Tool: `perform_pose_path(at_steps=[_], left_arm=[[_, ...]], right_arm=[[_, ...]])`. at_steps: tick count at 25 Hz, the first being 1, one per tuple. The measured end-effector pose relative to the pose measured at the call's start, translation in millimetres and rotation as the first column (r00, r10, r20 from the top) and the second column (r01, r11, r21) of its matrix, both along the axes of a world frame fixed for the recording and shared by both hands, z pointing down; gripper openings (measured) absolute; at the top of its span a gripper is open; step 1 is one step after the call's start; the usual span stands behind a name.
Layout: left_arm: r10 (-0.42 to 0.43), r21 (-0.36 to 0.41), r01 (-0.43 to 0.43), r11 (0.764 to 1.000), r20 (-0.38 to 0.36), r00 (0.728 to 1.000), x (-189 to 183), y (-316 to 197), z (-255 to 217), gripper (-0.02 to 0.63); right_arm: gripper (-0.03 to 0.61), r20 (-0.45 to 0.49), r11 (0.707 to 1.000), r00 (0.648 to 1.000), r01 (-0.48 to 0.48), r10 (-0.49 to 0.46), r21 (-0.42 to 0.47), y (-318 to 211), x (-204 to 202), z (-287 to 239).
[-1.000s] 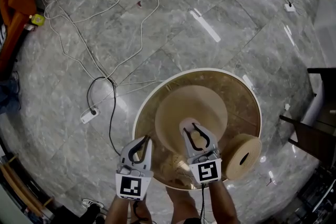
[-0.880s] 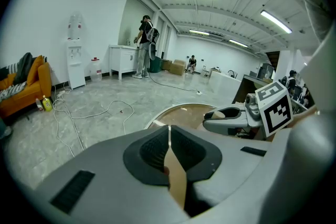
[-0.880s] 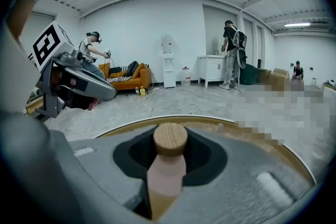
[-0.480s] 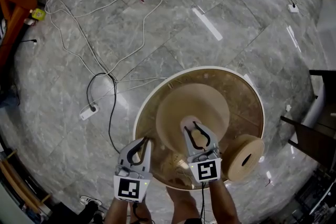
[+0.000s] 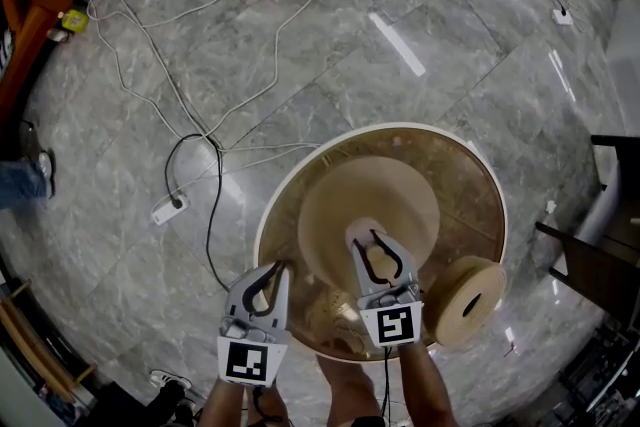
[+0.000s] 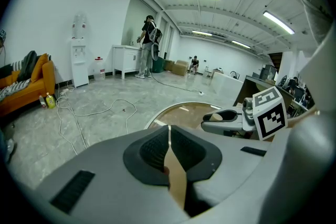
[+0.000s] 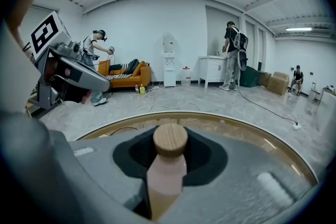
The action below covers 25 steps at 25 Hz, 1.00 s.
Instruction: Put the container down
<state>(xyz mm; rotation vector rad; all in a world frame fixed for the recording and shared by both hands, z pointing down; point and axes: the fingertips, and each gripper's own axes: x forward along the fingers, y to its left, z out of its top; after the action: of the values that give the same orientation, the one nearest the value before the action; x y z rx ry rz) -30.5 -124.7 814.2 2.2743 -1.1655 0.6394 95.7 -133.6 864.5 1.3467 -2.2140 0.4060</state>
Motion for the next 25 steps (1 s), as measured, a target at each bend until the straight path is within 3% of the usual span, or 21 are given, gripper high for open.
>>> perform_pose_path(at_steps=[9, 12, 18, 25], left_arm=[[0.014, 0.007, -0.014, 1.0, 0.004, 1.0, 3, 4, -6, 0.029], [0.016, 0.011, -0.016, 1.0, 0.005, 1.0, 3, 4, -10, 0.029], [0.015, 0.027, -0.015, 1.0, -0.005, 1.0, 2, 7, -25, 0.029], [0.048, 0.064, -0.048, 0.997, -0.005, 0.999, 6, 6, -59, 0.029]], right_arm=[[0.124, -0.009, 1.0, 1.0, -0.028, 0.028, 0.004, 0, 0, -2], [0.13, 0.027, 0.998, 0.999, -0.042, 0.041, 0.04, -2, 1, -14], [0.199, 0.08, 0.996, 0.994, -0.074, 0.069, 0.055, -1, 7, -34], [0.202, 0.074, 0.993, 0.994, -0.088, 0.083, 0.074, 0, 9, -69]])
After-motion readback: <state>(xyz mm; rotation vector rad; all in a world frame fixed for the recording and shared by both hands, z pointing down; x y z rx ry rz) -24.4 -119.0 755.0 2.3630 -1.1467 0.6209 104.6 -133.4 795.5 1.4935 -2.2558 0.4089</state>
